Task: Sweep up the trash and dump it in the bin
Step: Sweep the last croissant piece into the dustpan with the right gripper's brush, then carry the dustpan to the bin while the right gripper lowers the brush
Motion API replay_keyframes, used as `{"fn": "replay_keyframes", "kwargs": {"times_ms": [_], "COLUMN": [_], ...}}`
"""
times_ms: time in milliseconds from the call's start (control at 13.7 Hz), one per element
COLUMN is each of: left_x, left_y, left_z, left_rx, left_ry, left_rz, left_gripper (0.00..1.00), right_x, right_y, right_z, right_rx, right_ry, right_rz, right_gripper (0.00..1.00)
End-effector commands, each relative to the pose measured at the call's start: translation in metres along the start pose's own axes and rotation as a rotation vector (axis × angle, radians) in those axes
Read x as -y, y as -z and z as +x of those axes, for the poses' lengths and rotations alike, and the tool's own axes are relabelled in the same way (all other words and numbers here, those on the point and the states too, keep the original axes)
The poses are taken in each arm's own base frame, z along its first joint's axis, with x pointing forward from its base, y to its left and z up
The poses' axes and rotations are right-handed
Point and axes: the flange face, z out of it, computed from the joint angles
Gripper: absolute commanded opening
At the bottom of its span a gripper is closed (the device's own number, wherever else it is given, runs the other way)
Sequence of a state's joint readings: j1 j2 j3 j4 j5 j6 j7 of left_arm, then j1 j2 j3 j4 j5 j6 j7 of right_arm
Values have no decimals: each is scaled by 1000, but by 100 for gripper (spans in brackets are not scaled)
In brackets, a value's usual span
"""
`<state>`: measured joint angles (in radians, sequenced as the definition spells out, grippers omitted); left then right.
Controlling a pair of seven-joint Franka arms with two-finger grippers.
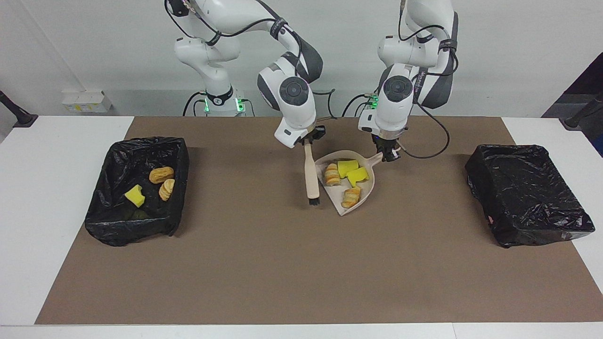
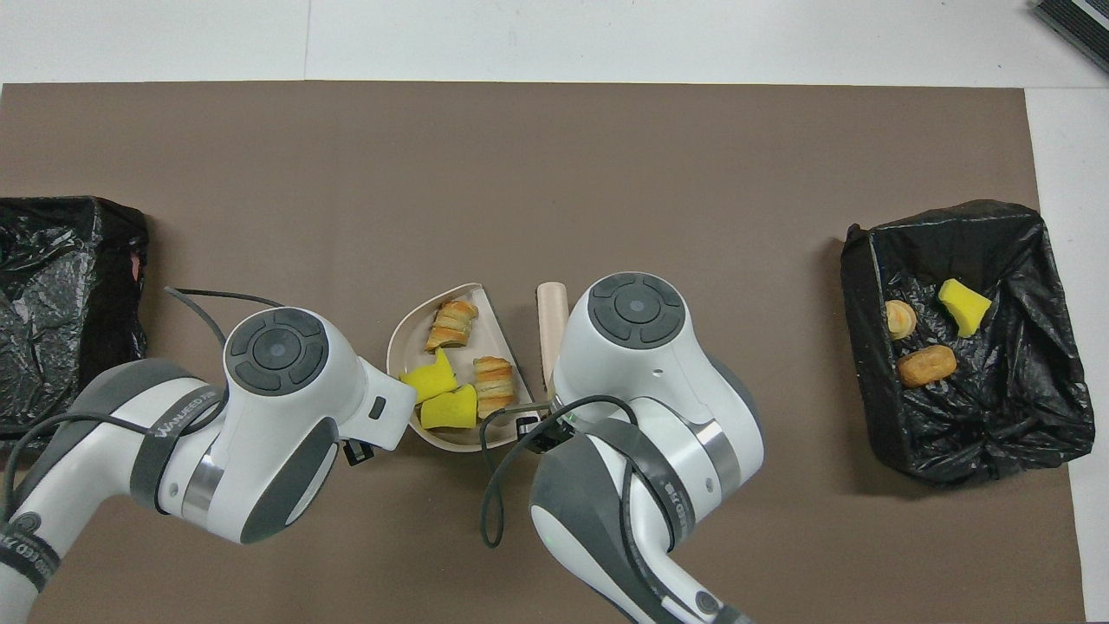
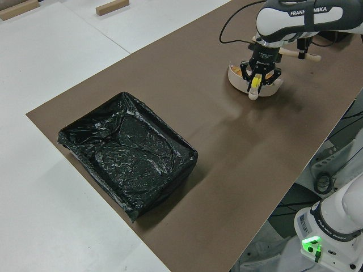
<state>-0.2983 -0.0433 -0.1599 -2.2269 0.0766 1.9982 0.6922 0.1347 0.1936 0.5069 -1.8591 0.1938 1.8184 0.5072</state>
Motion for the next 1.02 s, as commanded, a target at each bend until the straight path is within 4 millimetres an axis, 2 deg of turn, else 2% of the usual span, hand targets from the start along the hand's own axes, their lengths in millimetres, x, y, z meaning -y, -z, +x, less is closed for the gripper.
{"fn": "replay_keyframes", "kwargs": {"times_ms": [0, 146, 292, 438, 583, 656, 802, 948], "left_x": [-5, 1, 12, 26, 37, 44, 61, 82], "left_y": [3, 6, 18, 37, 51, 59, 79, 104], "left_z": [-7, -11, -26, -53, -71, -78, -103, -136], "left_rx": [0, -9, -41, -96, -136, -157, -180, -200], "left_ry": [73, 91, 134, 213, 268, 292, 367, 449], "left_rz": [-2, 0, 10, -2, 5, 6, 13, 1], "left_gripper": [0, 0, 0, 0, 0, 0, 0, 0], "right_x": [-1, 5, 5, 30, 44, 62, 87, 96], "right_y": [11, -4, -10, -23, -48, -62, -96, -111], "right_z": [-35, -60, -72, -91, -102, -110, -109, -104], "right_rx": [-39, -46, -42, -37, -54, -48, -28, -11], "right_ry": [-13, -60, -80, -106, -113, -92, -82, -70], "right_rz": [-44, -77, -83, -101, -95, -72, -51, -49], "right_gripper": [0, 0, 0, 0, 0, 0, 0, 0]}}
